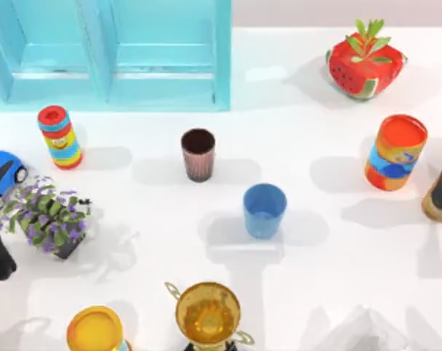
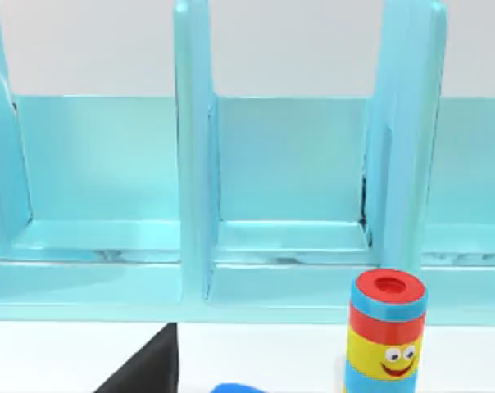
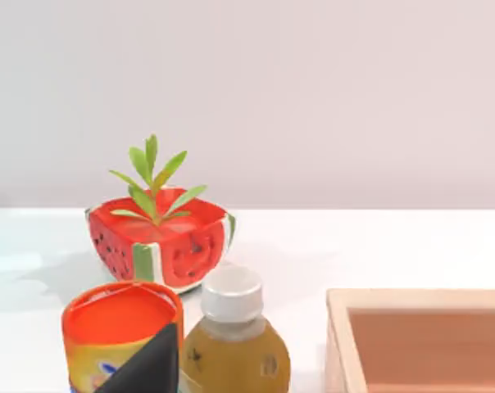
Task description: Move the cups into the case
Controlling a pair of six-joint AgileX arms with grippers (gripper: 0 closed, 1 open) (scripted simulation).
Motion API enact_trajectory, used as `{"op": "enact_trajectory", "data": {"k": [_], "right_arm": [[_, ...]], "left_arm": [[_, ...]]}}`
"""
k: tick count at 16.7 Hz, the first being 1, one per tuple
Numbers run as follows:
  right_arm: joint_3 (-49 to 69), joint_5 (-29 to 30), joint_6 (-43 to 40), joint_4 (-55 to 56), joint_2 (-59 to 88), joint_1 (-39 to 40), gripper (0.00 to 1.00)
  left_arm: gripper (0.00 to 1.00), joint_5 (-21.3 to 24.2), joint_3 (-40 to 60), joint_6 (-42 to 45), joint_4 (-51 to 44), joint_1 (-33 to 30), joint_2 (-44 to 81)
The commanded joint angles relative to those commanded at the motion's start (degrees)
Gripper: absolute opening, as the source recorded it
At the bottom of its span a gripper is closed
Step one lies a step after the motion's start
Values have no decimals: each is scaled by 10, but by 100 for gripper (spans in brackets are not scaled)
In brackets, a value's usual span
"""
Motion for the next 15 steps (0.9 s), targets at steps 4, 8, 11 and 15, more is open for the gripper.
{"op": "enact_trajectory", "data": {"k": [4,8,11,15], "right_arm": [[13,-1,4,-7,11,5,100],[100,-6,28,-59,89,38,100],[209,-10,56,-127,192,78,100],[401,-10,105,-247,377,142,100]], "left_arm": [[100,0,0,0,0,0,0],[100,0,0,0,0,0,0],[100,0,0,0,0,0,0],[100,0,0,0,0,0,0]]}}
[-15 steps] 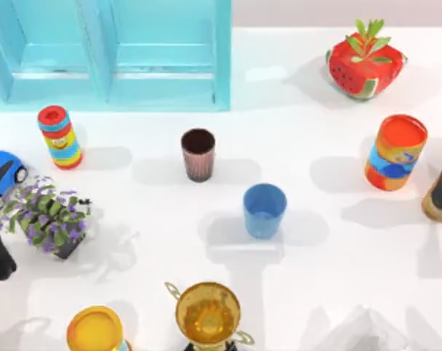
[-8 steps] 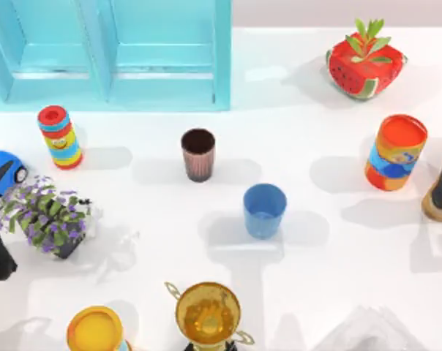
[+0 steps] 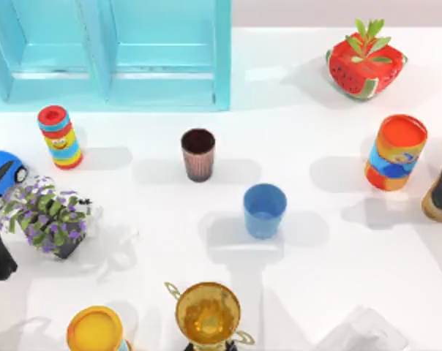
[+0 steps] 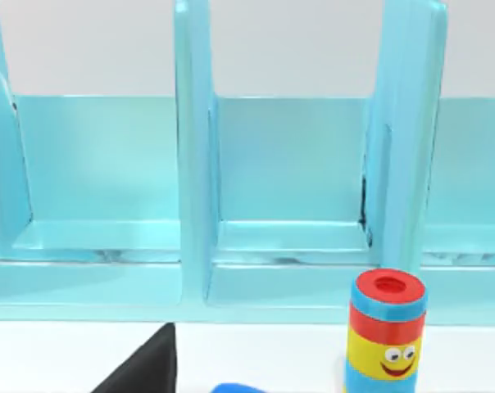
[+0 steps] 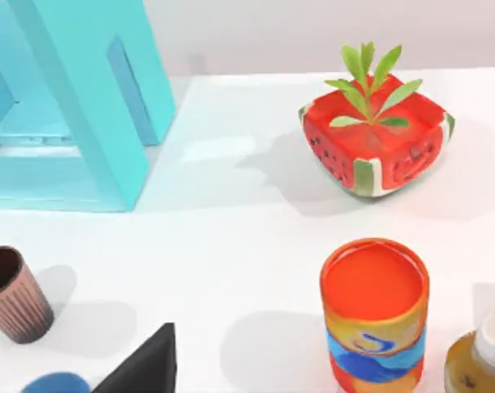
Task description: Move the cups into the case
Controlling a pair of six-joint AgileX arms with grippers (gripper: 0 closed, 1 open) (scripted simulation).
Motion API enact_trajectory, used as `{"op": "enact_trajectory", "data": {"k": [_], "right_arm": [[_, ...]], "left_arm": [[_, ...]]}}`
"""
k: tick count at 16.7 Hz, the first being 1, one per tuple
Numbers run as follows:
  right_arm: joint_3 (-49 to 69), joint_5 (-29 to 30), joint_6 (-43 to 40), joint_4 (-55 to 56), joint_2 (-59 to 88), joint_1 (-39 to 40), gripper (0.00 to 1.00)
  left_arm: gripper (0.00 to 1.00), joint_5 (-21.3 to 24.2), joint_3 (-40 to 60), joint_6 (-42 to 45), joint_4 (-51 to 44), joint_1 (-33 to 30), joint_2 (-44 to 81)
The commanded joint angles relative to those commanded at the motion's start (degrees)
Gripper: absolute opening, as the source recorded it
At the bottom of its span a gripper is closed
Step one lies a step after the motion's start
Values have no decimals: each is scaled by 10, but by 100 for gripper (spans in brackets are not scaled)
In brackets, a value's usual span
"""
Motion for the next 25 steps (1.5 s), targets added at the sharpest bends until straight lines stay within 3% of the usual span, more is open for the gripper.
{"op": "enact_trajectory", "data": {"k": [16,21,25], "right_arm": [[963,75,232,-551,895,229,100],[1209,109,287,-657,1088,266,100],[1331,128,315,-702,1178,280,100]], "left_arm": [[100,0,0,0,0,0,0],[100,0,0,0,0,0,0],[100,0,0,0,0,0,0]]}}
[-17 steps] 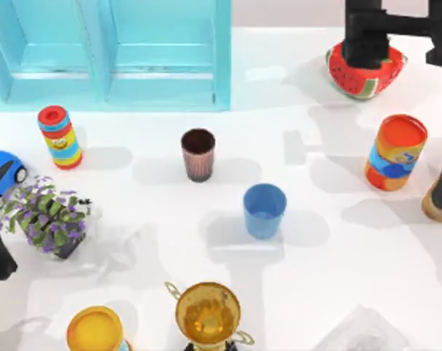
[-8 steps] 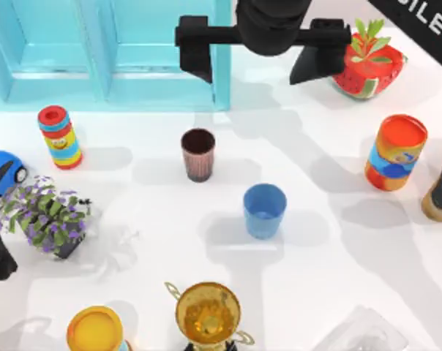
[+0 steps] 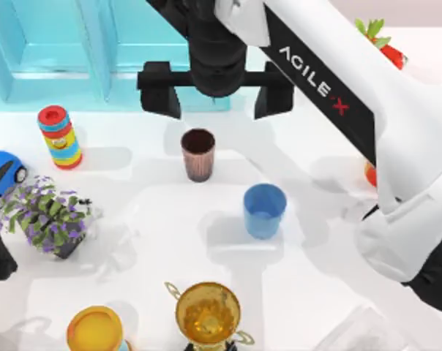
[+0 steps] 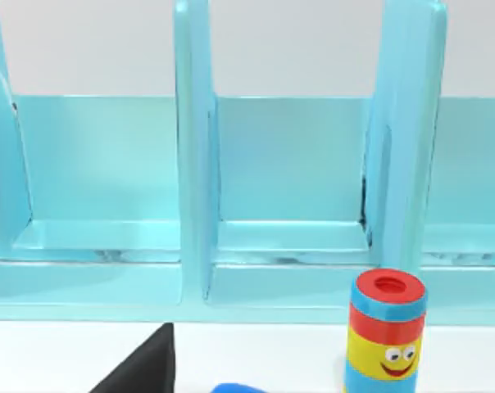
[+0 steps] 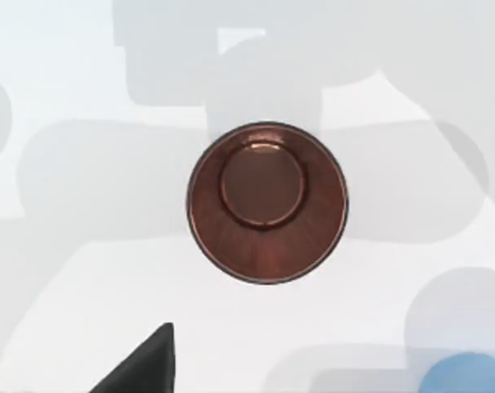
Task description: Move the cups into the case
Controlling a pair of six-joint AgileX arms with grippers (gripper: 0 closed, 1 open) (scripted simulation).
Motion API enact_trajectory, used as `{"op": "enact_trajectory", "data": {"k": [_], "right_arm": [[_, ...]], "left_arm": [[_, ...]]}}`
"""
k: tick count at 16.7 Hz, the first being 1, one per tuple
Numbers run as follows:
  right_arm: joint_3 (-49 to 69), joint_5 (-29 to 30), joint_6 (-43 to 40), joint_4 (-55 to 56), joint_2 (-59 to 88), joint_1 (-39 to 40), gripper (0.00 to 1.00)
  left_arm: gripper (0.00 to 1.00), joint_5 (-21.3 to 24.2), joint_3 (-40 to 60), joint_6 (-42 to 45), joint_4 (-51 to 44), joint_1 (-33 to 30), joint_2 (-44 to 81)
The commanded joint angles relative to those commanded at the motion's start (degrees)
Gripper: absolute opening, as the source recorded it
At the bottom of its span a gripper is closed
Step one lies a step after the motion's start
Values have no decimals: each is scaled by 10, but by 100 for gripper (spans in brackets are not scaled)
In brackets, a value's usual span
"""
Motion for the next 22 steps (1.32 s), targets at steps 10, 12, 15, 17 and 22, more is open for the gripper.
{"op": "enact_trajectory", "data": {"k": [10,12,15,17,22], "right_arm": [[38,5,4,-8,32,-1,100],[71,5,1,-8,65,-3,100],[152,5,-5,-6,147,-9,100],[200,4,-11,-3,198,-15,100],[233,4,-15,0,231,-19,100]], "left_arm": [[100,0,0,0,0,0,0],[100,0,0,0,0,0,0],[100,0,0,0,0,0,0],[100,0,0,0,0,0,0],[100,0,0,0,0,0,0]]}}
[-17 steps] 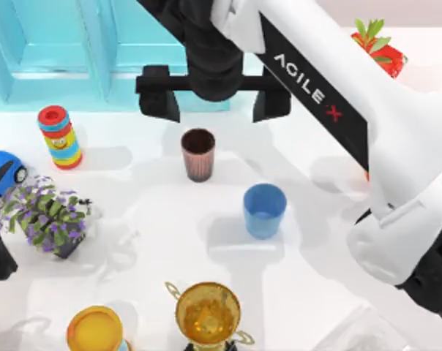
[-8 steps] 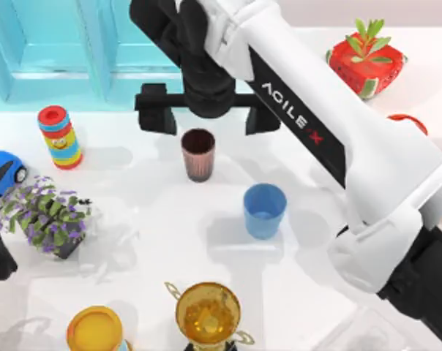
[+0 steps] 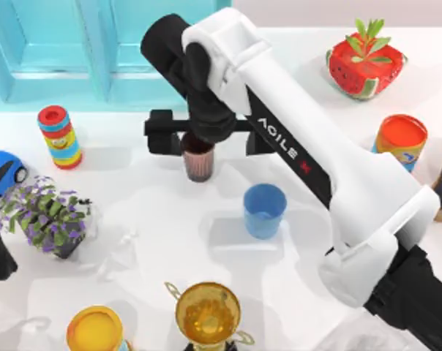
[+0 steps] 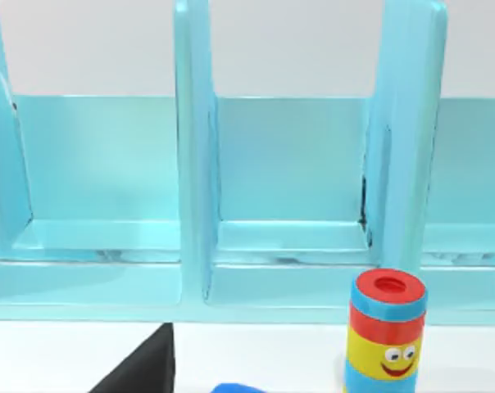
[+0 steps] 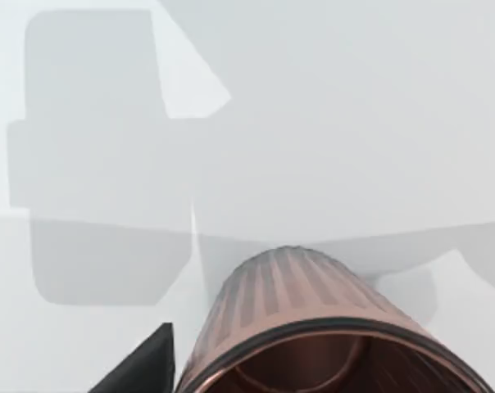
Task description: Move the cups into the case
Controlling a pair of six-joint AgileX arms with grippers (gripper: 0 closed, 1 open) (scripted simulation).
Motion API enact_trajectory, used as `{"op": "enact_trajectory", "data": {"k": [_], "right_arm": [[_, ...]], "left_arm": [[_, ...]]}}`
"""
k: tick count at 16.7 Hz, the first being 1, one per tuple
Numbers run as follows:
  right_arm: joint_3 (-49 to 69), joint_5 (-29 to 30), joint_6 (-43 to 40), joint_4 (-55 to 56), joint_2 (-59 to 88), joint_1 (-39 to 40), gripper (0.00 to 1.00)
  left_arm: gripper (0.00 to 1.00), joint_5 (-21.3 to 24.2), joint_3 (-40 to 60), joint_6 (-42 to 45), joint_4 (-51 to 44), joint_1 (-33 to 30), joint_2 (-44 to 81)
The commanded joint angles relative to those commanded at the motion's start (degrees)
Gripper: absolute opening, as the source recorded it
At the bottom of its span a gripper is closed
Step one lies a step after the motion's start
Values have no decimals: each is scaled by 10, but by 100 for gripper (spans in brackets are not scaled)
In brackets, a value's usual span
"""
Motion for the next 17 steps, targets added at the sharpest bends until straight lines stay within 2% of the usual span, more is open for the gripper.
{"op": "enact_trajectory", "data": {"k": [1,14,17], "right_arm": [[0,0,0,0,0,0,100],[0,0,0,0,0,0,2],[0,0,0,0,0,0,0]], "left_arm": [[100,0,0,0,0,0,0],[100,0,0,0,0,0,0],[100,0,0,0,0,0,0]]}}
